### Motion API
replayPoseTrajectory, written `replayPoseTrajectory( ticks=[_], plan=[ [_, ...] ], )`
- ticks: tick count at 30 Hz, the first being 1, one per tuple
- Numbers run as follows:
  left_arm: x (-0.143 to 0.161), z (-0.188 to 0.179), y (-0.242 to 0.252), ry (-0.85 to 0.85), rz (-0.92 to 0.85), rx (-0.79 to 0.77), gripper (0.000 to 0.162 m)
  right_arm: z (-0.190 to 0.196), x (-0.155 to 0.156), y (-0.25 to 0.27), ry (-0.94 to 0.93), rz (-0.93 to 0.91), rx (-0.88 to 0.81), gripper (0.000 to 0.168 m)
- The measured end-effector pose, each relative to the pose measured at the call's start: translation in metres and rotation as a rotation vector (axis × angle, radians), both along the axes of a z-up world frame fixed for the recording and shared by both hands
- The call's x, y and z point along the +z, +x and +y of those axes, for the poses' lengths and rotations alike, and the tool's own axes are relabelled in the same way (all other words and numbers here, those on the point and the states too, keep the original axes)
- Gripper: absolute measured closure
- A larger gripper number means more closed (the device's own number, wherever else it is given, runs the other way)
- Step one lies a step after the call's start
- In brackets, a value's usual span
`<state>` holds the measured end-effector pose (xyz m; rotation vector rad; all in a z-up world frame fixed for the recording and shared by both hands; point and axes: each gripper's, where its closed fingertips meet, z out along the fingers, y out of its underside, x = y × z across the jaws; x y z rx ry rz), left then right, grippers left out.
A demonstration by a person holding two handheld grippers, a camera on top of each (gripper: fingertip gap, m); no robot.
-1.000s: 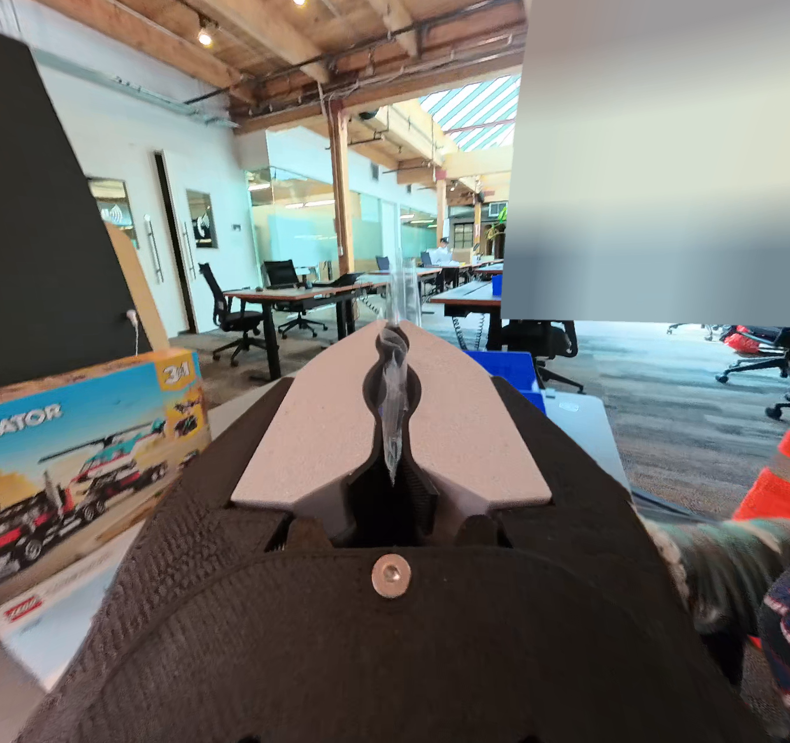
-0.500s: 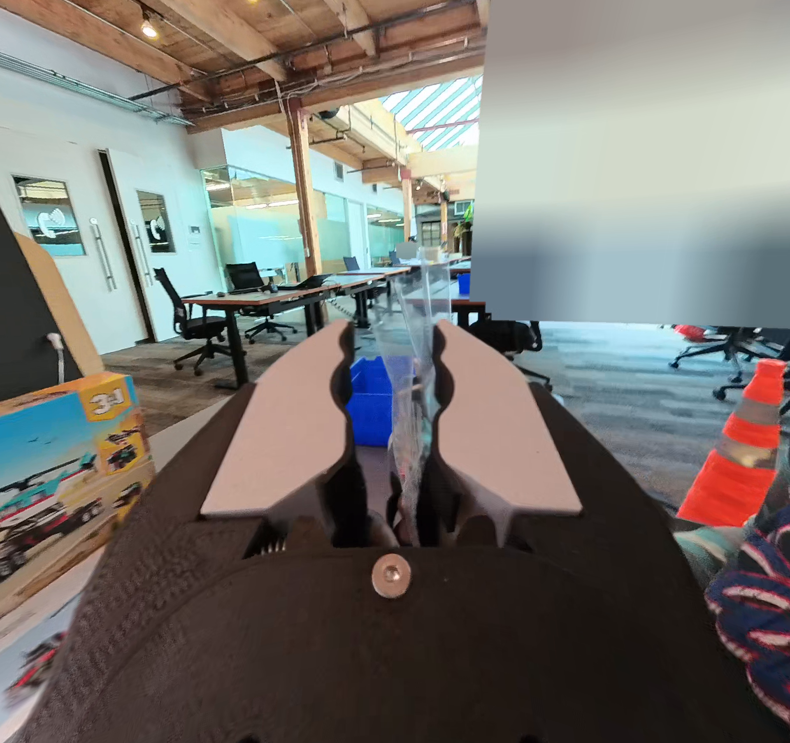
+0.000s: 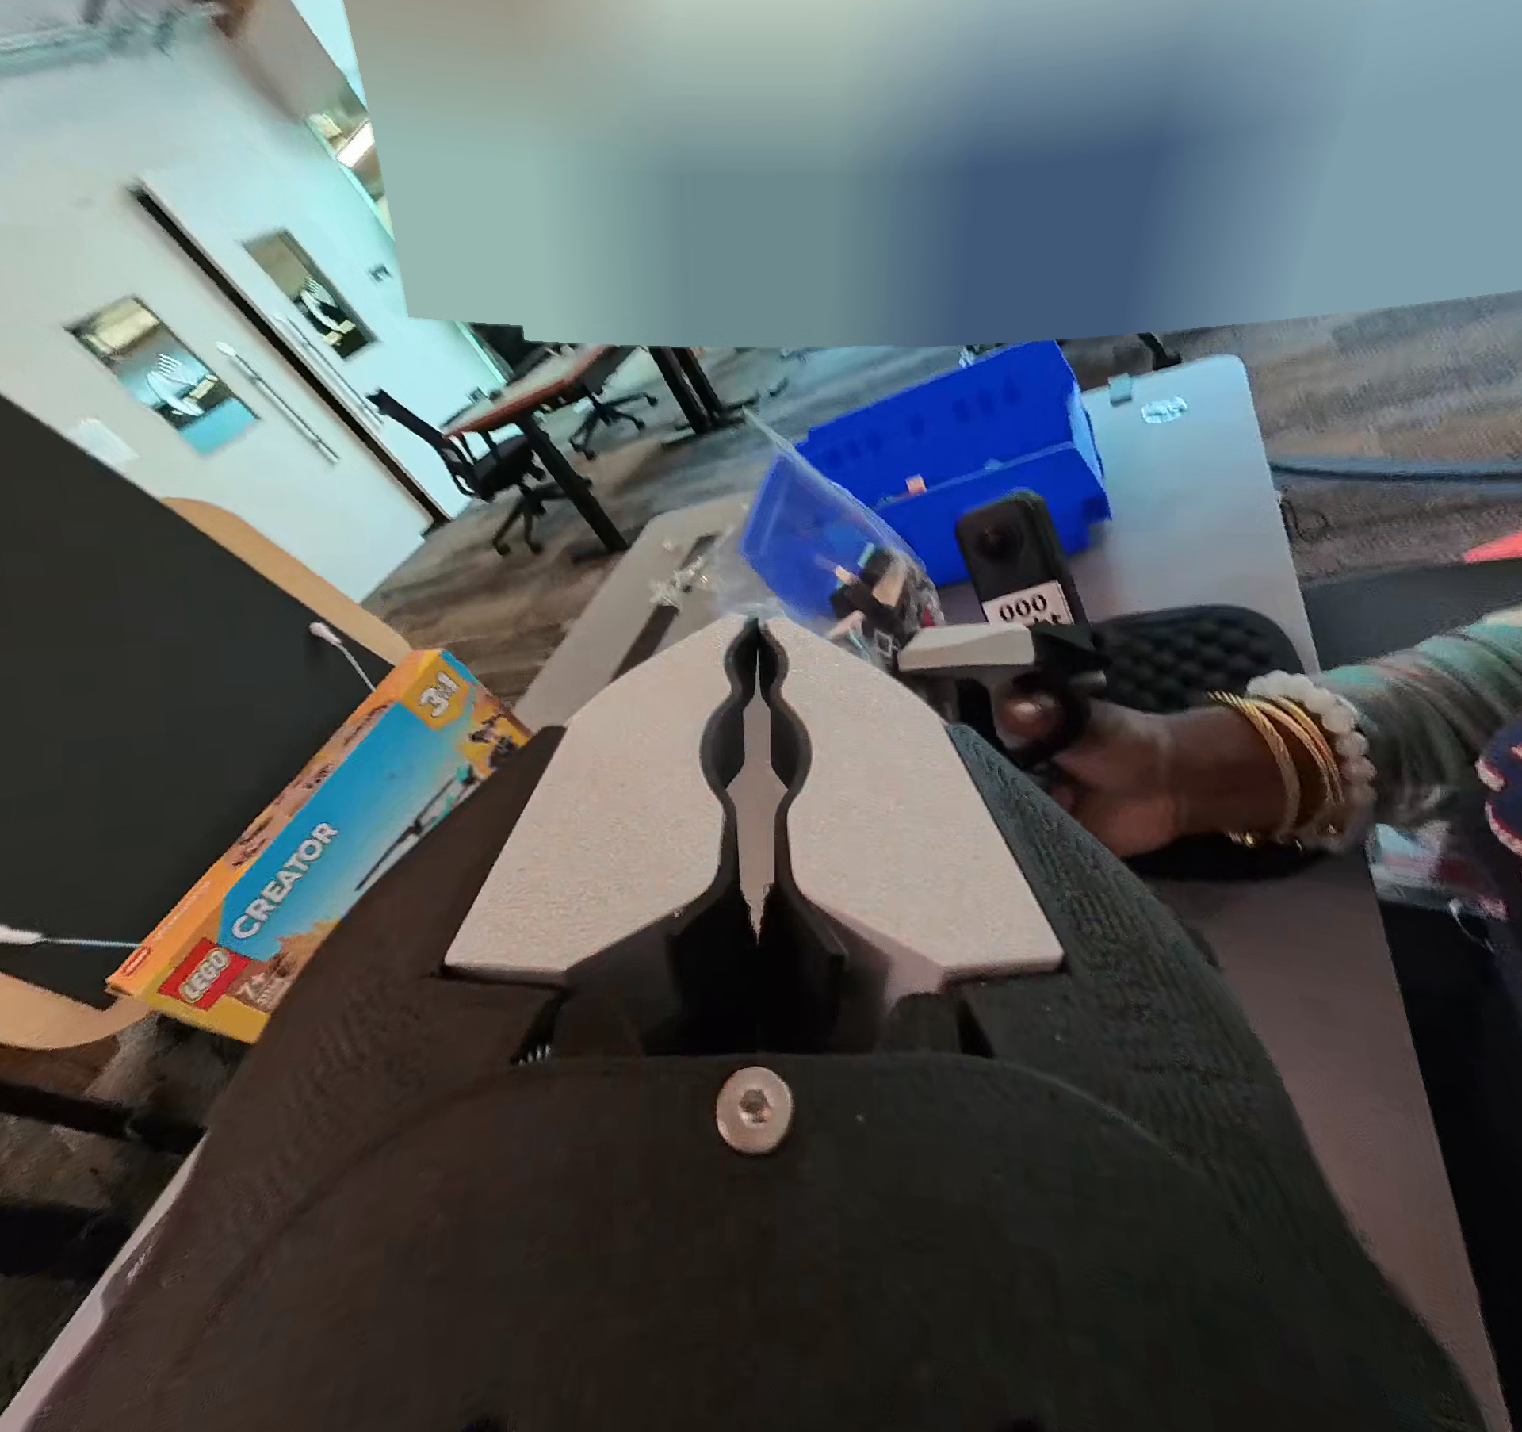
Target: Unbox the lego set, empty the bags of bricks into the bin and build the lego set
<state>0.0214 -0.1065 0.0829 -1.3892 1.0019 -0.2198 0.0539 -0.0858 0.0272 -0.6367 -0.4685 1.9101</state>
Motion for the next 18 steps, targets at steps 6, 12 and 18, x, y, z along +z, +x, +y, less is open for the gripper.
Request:
replayPoseTrajectory(
  ticks=[6,12,18],
  plan=[
    [0.01,-0.002,-0.007,-0.002,-0.082,-0.008,0.162,0.0,-0.001,0.001,0.01,-0.008,-0.009,0.154],
    [0.004,0.004,-0.017,-0.055,-0.067,0.002,0.162,-0.001,-0.002,-0.001,0.015,-0.016,0.002,0.154],
    [-0.007,-0.001,-0.003,-0.099,-0.013,-0.091,0.162,-0.006,-0.007,-0.009,0.027,-0.061,0.022,0.154]
  ],
)
